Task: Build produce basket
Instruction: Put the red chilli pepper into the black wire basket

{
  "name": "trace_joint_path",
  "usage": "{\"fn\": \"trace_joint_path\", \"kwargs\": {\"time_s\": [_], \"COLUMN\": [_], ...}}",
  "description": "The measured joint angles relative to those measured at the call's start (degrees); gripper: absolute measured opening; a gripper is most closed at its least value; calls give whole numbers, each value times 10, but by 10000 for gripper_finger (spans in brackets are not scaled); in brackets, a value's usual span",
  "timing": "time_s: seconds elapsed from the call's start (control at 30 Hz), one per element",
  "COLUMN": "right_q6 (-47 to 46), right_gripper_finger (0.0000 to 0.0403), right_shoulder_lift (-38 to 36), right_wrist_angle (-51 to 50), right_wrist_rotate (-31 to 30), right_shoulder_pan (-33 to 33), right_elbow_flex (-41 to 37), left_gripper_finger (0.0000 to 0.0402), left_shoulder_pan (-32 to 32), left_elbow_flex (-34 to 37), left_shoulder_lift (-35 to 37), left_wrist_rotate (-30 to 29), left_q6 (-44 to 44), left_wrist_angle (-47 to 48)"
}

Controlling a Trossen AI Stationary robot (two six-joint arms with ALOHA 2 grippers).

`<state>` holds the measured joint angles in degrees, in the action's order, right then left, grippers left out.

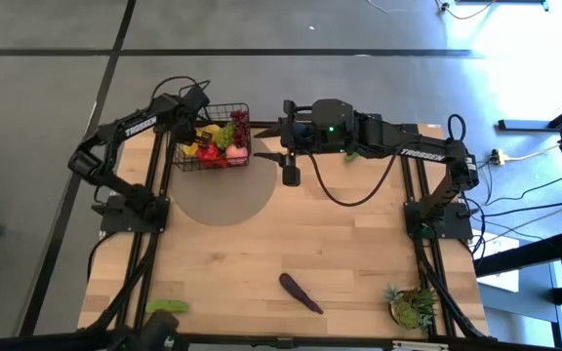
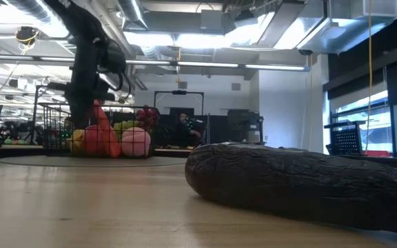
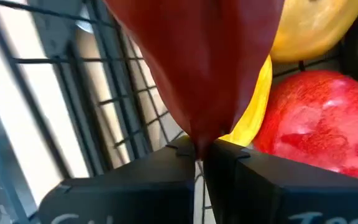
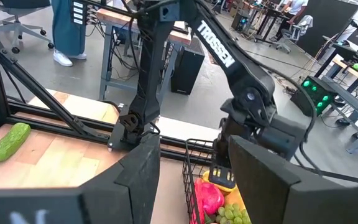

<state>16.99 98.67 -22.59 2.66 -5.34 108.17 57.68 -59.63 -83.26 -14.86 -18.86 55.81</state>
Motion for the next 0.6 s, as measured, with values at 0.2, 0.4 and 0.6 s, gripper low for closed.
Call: {"fn": "trace_joint_path", "kwargs": {"time_s": [0.2, 0.4, 0.6], "right_q6": [0, 0, 0], "right_gripper_finger": [192, 192, 192], "right_shoulder_lift": [0, 0, 0], "right_wrist_angle": [0, 0, 0], "right_wrist_rotate": [0, 0, 0], "right_shoulder_pan": [0, 0, 0], "right_elbow_flex": [0, 0, 0], "left_gripper_finger": [0, 7, 50], "left_shoulder_pan": [14, 14, 14], "left_elbow_flex": [0, -1, 0], "left_shoulder_lift": [-46, -55, -57], "left_wrist_rotate": [27, 24, 20], "left_q6": [14, 15, 41], "left_wrist_angle": [1, 2, -3]}}
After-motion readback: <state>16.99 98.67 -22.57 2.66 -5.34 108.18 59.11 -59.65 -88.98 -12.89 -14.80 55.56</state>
